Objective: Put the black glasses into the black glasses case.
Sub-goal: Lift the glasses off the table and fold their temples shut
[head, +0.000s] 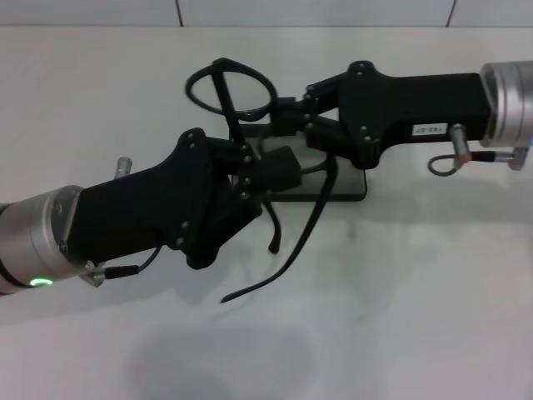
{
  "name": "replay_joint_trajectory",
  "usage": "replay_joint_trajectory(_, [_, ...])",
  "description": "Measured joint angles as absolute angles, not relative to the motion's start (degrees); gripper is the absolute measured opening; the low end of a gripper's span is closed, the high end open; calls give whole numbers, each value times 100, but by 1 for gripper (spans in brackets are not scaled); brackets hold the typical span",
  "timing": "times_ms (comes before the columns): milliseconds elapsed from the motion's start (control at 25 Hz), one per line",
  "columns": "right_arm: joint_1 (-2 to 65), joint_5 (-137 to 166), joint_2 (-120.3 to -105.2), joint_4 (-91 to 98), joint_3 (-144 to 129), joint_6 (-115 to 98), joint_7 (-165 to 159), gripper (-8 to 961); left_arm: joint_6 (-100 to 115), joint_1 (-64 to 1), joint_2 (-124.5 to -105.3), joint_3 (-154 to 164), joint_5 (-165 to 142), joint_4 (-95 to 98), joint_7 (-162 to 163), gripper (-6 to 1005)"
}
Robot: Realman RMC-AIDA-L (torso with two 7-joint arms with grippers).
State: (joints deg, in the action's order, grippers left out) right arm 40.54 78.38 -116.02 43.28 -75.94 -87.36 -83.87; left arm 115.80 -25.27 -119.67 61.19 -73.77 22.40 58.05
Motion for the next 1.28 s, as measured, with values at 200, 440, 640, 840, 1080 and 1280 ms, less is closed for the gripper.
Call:
replay_joint_trajectory(200, [4322,7678,-11617,3990,-7764,-8861,-8280,70,11498,-2571,-11982,6101,-7347,2187,5721,18])
replay_joint_trajectory(440, [4317,7625,-11619,3974,-7868,-8873,-8271,68,11469,-2600,-11987,6081,-7268,2111,5721,19])
replay_joint_trajectory(640, [4252,7616,-11619,3971,-7836,-8866,-8249,68,11477,-2632,-11988,6106,-7259,2109,5722,19])
replay_joint_trajectory(840, [4109,7611,-11602,3959,-7642,-8772,-8100,68,11587,-2681,-11988,6173,-7277,2109,5744,19])
replay_joint_trajectory(1080, [3849,7583,-11565,4033,-6790,-9361,-8053,68,11625,-2554,-11945,6170,-7206,2170,5733,19])
replay_joint_trajectory(1280, [3720,6911,-11573,3986,-6376,-10267,-8016,67,11564,-2498,-11918,6161,-7123,2100,5590,19])
